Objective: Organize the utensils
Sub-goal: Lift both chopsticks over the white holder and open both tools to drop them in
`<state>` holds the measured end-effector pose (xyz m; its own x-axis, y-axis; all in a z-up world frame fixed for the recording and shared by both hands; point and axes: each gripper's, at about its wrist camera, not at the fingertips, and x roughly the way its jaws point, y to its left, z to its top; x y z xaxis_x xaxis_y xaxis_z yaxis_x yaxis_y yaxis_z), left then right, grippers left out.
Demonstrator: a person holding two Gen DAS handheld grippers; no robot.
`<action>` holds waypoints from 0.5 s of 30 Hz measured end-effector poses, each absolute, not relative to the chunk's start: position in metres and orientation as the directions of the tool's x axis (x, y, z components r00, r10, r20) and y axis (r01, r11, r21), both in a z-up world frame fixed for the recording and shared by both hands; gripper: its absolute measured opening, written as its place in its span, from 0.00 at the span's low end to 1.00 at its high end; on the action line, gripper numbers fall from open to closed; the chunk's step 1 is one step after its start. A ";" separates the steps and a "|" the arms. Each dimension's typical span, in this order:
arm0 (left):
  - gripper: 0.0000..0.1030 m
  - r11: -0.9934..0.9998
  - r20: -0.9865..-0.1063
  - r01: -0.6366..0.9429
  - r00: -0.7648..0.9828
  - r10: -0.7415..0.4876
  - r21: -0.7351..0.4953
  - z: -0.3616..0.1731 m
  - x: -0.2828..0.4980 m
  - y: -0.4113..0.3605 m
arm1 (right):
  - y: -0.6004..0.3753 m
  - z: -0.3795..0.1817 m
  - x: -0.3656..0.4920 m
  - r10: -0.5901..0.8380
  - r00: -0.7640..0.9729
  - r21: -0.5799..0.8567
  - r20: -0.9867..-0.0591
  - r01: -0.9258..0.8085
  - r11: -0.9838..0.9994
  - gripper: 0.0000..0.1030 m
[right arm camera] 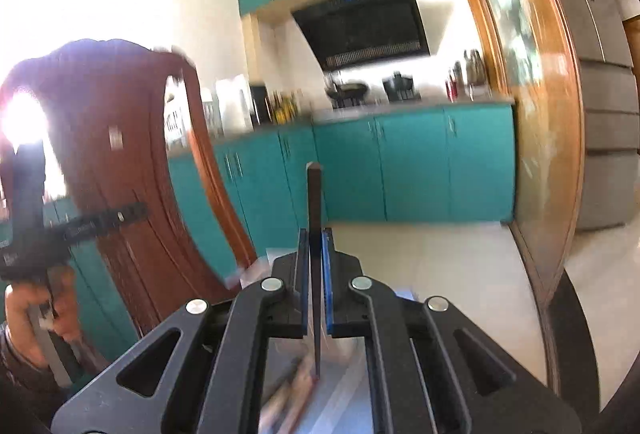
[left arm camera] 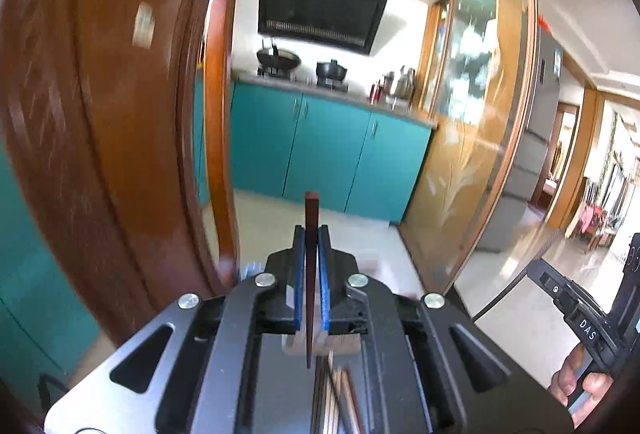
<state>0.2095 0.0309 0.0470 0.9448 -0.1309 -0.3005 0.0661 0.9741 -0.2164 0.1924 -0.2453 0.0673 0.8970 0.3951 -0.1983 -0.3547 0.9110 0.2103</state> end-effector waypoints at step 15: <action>0.07 0.945 -0.206 -0.064 0.979 -0.004 -0.322 0.069 0.305 0.041 | -0.185 0.094 0.262 0.325 0.944 0.122 0.063 -0.331 0.936 0.06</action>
